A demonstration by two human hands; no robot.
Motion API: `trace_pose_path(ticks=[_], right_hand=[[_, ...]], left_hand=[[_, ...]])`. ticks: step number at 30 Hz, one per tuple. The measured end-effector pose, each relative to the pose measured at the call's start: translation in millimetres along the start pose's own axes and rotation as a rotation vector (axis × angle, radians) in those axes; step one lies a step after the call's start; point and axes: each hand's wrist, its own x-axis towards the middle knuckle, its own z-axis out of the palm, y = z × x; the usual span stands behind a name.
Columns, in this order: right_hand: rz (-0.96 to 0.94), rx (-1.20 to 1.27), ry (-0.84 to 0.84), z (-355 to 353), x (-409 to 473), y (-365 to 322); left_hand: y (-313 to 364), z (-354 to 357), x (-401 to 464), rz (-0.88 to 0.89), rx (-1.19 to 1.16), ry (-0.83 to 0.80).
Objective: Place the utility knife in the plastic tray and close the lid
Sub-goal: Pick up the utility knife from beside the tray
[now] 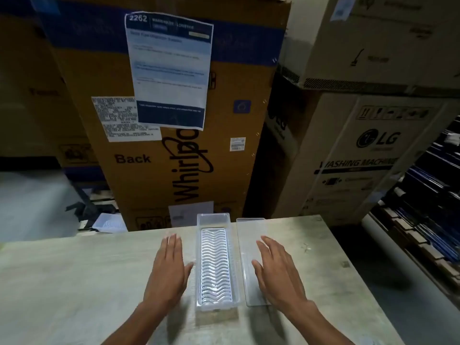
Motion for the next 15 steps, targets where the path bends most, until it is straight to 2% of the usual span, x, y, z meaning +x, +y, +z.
trace_pose_path(ticks=[3, 6, 11, 15], right_hand=[[-0.022, 0.035, -0.017, -1.3, -0.6, 0.7], [-0.035, 0.078, -0.076, -3.2, -1.6, -0.4], [-0.039, 0.128, -0.084, -3.6, -4.3, 0.0], [-0.004, 0.177, -0.116, 4.1, -8.8, 3.6]], left_hand=[[-6.9, 12.9, -4.1, -0.068, 0.011, -0.114], [-7.1, 20.6, -8.6, -0.097, 0.022, -0.149], [-16.5, 31.0, -11.4, -0.279, 0.002, -0.084], [-25.0, 43.9, -10.0, -0.417, -0.116, -0.065]])
